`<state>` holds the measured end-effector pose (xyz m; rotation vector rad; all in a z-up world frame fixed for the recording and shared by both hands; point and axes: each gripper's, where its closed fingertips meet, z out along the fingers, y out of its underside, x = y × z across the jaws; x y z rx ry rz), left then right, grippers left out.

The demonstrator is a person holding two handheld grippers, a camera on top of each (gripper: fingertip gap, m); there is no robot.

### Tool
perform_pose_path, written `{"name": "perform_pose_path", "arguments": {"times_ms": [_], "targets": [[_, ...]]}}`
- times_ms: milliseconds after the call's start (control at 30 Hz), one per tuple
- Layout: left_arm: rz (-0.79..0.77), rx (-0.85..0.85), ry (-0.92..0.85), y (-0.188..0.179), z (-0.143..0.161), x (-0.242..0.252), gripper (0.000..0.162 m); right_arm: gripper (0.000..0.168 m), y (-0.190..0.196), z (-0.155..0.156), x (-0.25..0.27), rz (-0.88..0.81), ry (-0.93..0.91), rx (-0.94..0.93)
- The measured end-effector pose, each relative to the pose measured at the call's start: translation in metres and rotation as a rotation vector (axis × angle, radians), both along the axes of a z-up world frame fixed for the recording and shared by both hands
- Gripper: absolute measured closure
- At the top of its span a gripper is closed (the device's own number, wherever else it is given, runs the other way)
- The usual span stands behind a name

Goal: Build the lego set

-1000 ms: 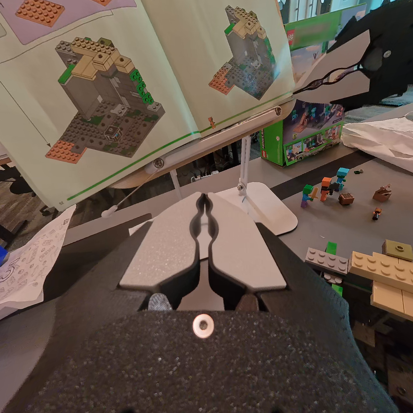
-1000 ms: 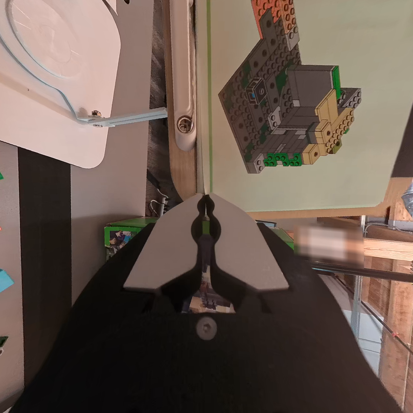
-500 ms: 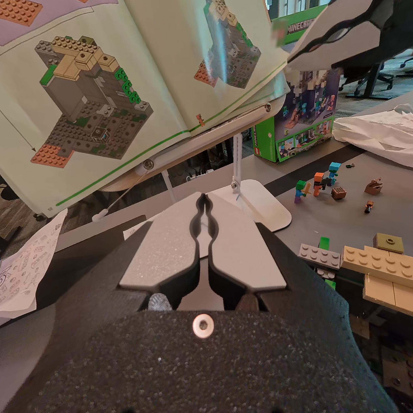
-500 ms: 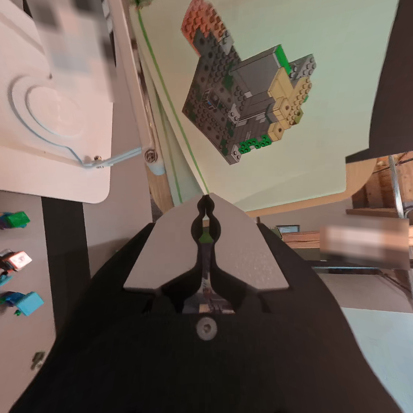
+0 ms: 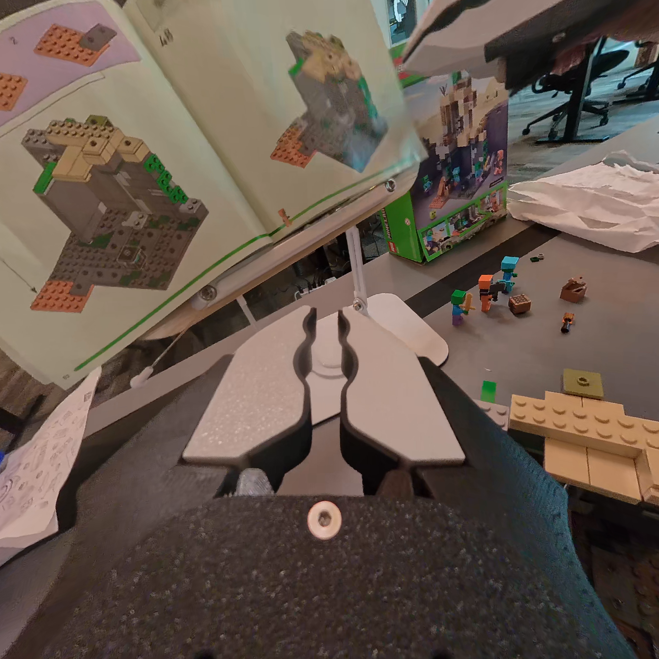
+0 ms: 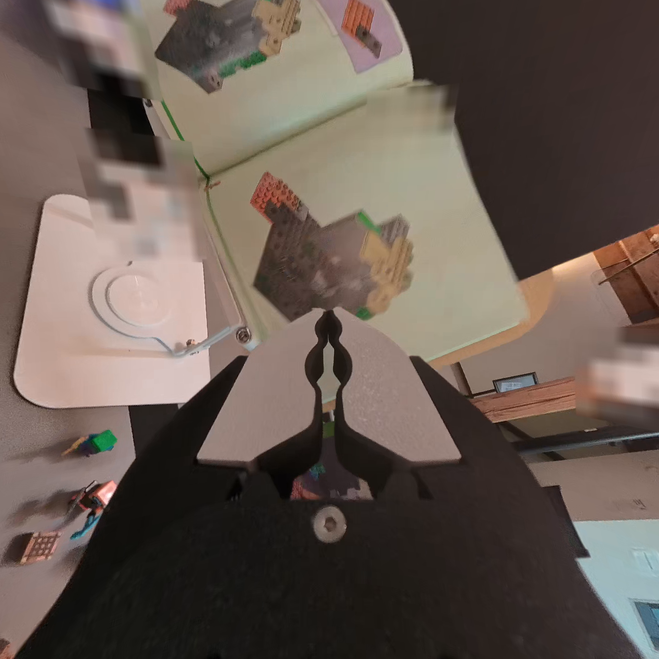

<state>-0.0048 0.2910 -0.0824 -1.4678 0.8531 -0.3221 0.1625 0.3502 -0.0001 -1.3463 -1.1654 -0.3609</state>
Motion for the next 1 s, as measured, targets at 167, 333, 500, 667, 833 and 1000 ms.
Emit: {"name": "perform_pose_path", "arguments": {"times_ms": [167, 333, 500, 667, 833, 1000], "targets": [[-0.039, 0.023, 0.018, -0.007, 0.006, 0.017, 0.148, 0.168, -0.003, 0.007, -0.009, 0.010, -0.031, 0.000], [-0.051, 0.014, 0.013, -0.009, 0.005, 0.019, 0.148, 0.168, 0.001, -0.021, 0.012, -0.053, -0.230, 0.011], [-0.042, 0.007, 0.012, -0.008, 0.005, 0.016, 0.148, 0.135, 0.009, -0.066, 0.033, -0.127, -0.362, -0.030], [-0.034, -0.003, 0.010, -0.006, 0.003, 0.013, 0.148, 0.140, 0.018, -0.076, 0.035, -0.152, -0.439, 0.049], [-0.031, -0.010, 0.012, -0.004, 0.001, 0.011, 0.148, 0.149, 0.027, -0.081, 0.032, -0.159, -0.468, 0.077], [-0.031, -0.021, 0.007, -0.003, -0.001, 0.009, 0.148, 0.163, 0.028, -0.075, 0.031, -0.160, -0.458, 0.083]]}}
